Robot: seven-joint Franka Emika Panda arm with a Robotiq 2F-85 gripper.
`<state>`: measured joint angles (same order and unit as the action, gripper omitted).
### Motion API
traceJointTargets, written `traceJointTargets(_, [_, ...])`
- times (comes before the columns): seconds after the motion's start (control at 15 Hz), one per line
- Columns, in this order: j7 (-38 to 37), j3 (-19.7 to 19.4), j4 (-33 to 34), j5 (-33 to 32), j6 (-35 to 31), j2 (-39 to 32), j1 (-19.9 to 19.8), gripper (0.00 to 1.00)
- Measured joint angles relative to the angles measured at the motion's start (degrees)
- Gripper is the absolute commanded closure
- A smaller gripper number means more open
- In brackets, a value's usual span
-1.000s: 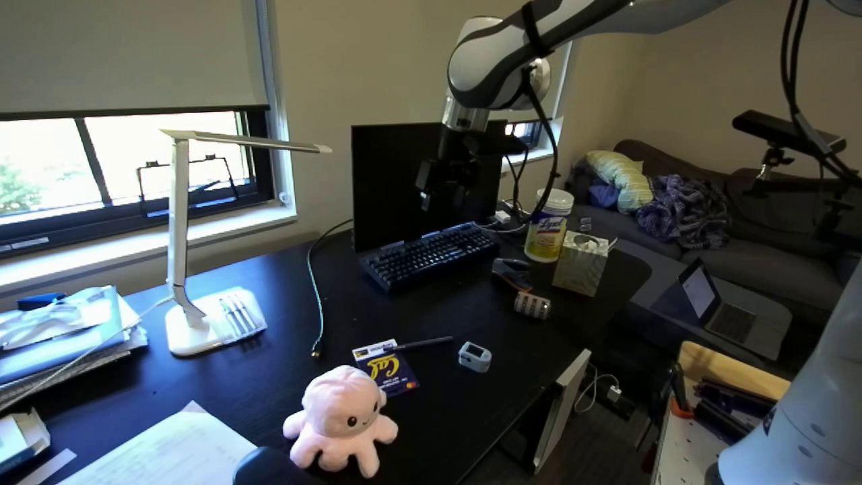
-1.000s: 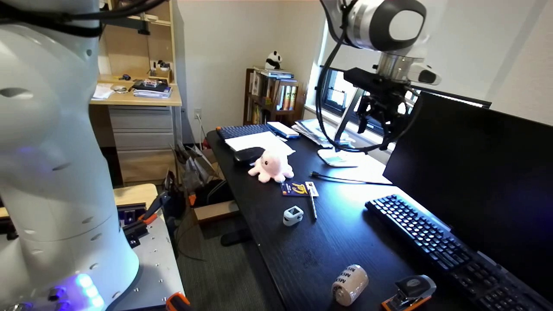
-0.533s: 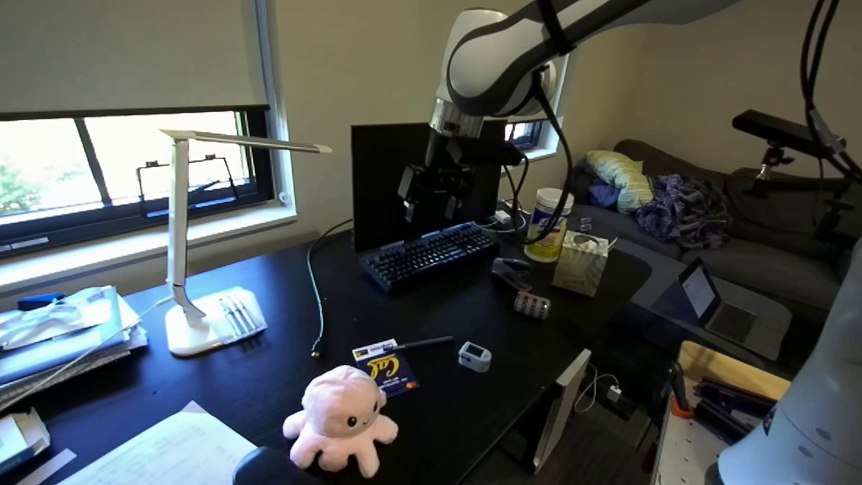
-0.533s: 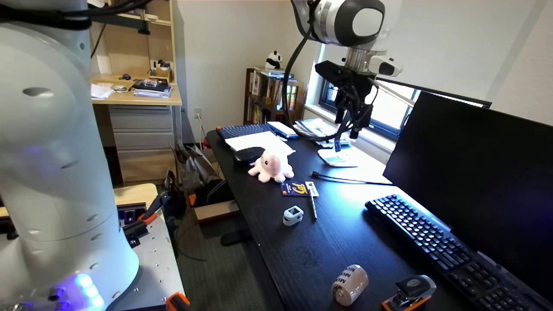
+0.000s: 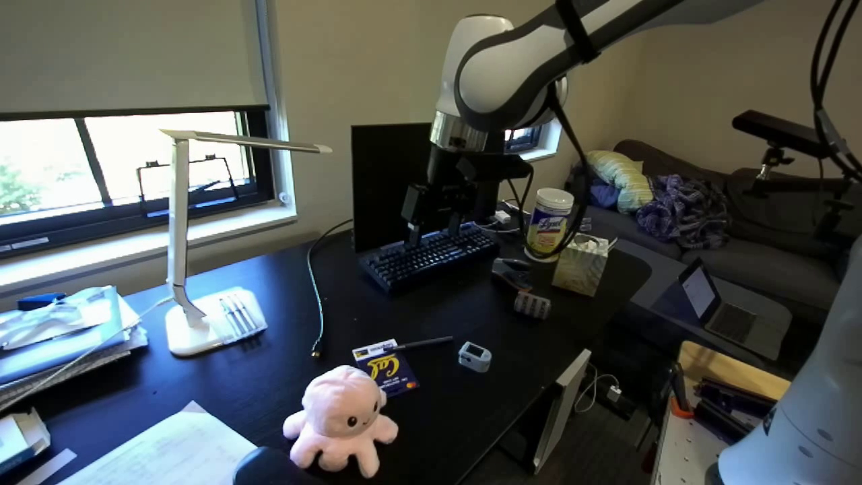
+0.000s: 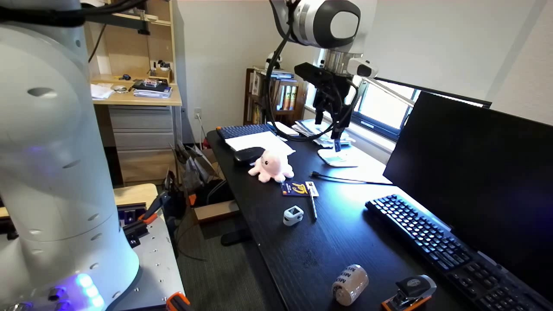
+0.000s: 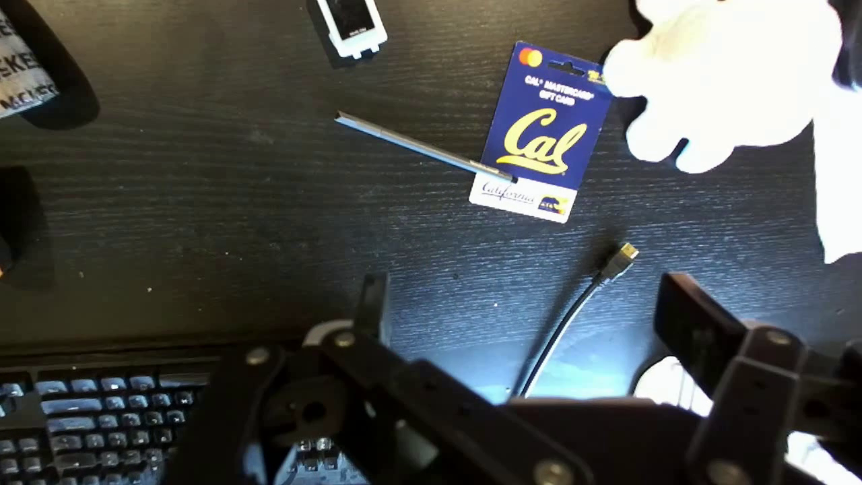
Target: Move the stapler to the right
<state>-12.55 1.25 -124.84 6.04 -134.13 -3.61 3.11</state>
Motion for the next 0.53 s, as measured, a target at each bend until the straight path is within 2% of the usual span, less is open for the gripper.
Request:
traceJointTargets(0.4, [-2.6, -0.3, -2.1, -10.2, -1.4, 1.0, 0.0, 0.00])
traceJointTargets(0.53, [-3.3, -0.6, -2.3, -11.6, -1.5, 1.0, 0.0, 0.00])
